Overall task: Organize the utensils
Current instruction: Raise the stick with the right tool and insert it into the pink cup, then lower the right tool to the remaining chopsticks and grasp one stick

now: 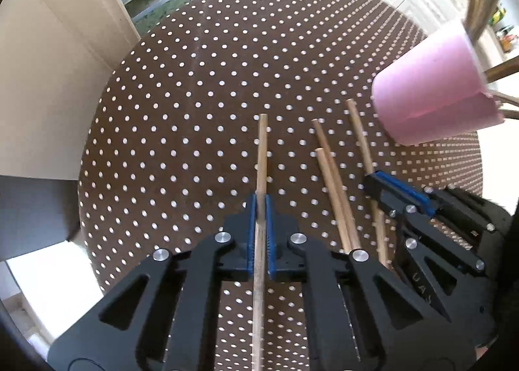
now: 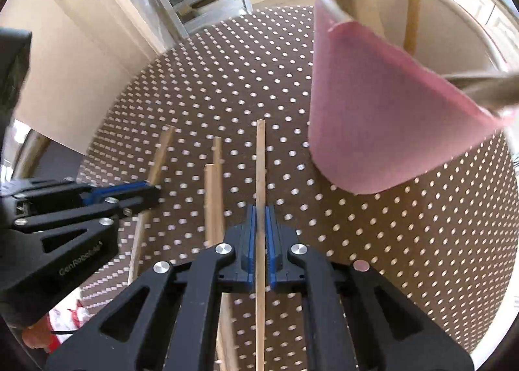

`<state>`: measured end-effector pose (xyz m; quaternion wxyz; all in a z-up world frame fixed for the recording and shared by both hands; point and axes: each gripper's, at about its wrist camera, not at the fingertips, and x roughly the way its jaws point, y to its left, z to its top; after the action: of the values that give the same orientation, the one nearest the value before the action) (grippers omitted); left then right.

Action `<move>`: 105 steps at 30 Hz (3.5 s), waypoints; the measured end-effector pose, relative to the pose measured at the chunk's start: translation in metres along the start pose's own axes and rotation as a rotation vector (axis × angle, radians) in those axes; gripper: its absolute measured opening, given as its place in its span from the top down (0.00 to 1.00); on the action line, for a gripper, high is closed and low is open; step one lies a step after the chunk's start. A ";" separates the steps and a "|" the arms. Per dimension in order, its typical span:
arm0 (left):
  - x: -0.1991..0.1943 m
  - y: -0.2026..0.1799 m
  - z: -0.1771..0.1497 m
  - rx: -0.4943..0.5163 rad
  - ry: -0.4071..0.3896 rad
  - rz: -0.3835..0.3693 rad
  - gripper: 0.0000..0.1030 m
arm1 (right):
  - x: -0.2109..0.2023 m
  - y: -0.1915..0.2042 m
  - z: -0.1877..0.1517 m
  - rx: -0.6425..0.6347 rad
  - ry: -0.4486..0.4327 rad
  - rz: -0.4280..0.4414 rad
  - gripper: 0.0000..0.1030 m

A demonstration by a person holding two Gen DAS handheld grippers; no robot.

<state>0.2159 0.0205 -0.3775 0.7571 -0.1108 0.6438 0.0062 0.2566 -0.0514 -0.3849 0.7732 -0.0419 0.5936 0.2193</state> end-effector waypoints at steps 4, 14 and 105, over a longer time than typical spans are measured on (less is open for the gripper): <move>-0.019 0.000 -0.007 0.011 -0.048 -0.047 0.94 | -0.019 -0.007 -0.005 0.069 -0.054 0.070 0.95; -0.098 0.005 -0.019 0.072 -0.204 -0.169 0.94 | -0.097 -0.004 -0.023 0.140 -0.249 0.156 0.95; -0.230 -0.056 0.002 0.261 -0.549 -0.228 0.55 | -0.247 -0.019 -0.086 0.030 -1.040 -0.132 0.72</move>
<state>0.1868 -0.0033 -0.1435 0.9060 -0.0786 0.3945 -0.1317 0.1373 -0.1684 -0.1822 0.9784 0.0462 0.1305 0.1534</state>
